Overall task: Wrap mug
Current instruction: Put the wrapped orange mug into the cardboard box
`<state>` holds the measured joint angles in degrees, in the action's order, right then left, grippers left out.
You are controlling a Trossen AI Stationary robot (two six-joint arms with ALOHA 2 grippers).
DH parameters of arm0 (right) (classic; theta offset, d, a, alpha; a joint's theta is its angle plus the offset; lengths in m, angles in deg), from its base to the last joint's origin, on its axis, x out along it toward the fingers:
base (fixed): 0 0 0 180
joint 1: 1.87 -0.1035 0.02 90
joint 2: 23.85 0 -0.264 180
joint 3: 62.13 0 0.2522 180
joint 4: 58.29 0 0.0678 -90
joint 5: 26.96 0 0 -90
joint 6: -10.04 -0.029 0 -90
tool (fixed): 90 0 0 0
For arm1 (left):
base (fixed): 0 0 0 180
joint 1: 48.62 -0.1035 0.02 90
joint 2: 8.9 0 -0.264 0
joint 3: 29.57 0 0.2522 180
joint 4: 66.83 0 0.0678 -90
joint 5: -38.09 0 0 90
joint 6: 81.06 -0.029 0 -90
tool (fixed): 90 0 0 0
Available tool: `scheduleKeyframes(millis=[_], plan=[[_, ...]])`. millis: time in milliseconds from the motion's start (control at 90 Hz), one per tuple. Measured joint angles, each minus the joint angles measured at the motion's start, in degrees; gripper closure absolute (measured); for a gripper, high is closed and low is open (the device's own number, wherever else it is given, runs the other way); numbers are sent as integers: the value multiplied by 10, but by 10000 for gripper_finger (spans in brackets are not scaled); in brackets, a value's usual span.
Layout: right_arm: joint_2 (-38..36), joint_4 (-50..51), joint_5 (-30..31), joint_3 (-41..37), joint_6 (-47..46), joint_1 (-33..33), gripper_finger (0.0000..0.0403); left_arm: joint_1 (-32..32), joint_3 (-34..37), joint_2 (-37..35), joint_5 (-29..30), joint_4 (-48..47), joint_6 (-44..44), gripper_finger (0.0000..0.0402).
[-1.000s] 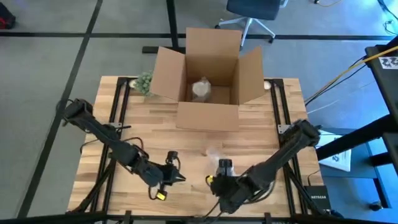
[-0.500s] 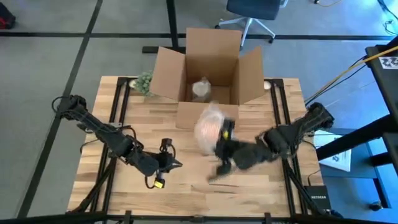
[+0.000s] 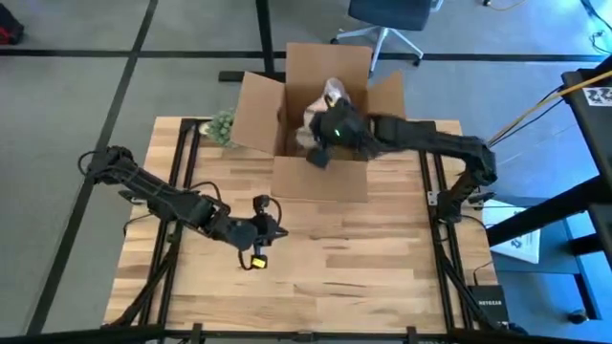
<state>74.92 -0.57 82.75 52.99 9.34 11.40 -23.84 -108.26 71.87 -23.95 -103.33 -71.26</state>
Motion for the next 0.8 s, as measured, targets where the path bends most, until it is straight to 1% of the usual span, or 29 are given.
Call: scheduleKeyframes(millis=[67,133,211,311,400,600,689,800], plan=[[22,1,-60,0,-23,24,380,-5,0,0,-1,-2,-1,402],[50,-4,-100,1,-38,36,380,-10,0,0,-1,-4,-1,402],[75,-21,-112,5,-44,40,380,-10,0,0,-1,-10,0,402],[98,-40,-155,5,-54,42,380,-9,0,0,-1,-9,3,402],[105,-60,-158,5,-60,41,380,-5,0,0,-3,-8,5,402],[102,-70,-173,3,-66,47,376,-5,0,0,-4,-9,5,402],[93,-76,-193,1,-70,48,379,-5,0,0,-3,-8,3,402],[76,-76,-184,-2,-72,54,381,-5,0,0,-3,-8,3,402]])
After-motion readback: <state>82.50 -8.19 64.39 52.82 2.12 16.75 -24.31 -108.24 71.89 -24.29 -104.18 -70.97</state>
